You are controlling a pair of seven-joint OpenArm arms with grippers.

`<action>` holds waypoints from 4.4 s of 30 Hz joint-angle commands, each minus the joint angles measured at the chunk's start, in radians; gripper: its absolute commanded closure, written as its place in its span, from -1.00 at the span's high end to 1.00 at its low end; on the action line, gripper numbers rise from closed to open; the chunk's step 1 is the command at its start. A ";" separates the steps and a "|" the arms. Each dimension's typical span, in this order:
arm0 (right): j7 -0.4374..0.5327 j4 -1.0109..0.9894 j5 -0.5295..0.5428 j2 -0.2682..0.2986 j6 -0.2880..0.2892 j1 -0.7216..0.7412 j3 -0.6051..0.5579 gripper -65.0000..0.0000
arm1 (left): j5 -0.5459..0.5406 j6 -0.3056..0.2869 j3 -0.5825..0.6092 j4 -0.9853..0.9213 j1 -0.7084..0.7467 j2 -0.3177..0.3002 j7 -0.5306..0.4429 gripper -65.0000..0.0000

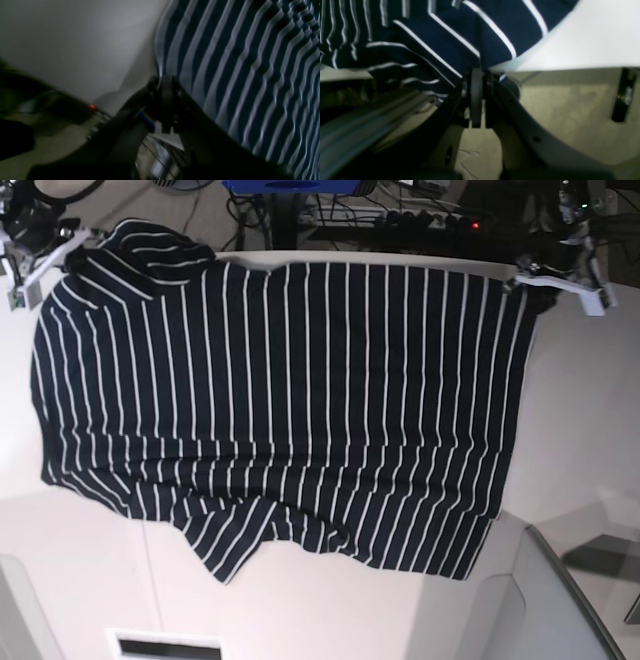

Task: Layout the t-shirt on the table in an organized manner, then fold the t-shirt properly
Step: 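Pull both held corners away from the shirt body to stretch it taut, then lower both grippers and fold the collar edge over onto the shirt body, then release the folded edge and raise both grippers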

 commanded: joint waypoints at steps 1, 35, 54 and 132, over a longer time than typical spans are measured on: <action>0.010 0.033 0.011 0.009 0.003 -0.012 0.005 -0.98 | -0.004 -0.001 -0.024 0.029 0.008 -0.009 -0.023 -1.00; -0.114 0.135 0.007 0.039 0.005 -0.073 0.057 -0.98 | 0.005 -0.001 -0.095 0.093 0.097 0.012 -0.023 -1.00; -0.261 0.164 0.007 0.076 -0.001 0.114 0.045 -0.98 | -0.002 -0.001 -0.096 0.131 -0.035 0.011 0.113 -1.00; 0.153 -0.321 0.011 0.101 -0.207 0.317 0.089 0.48 | 0.260 0.000 -0.144 -0.007 -0.208 0.035 0.060 0.22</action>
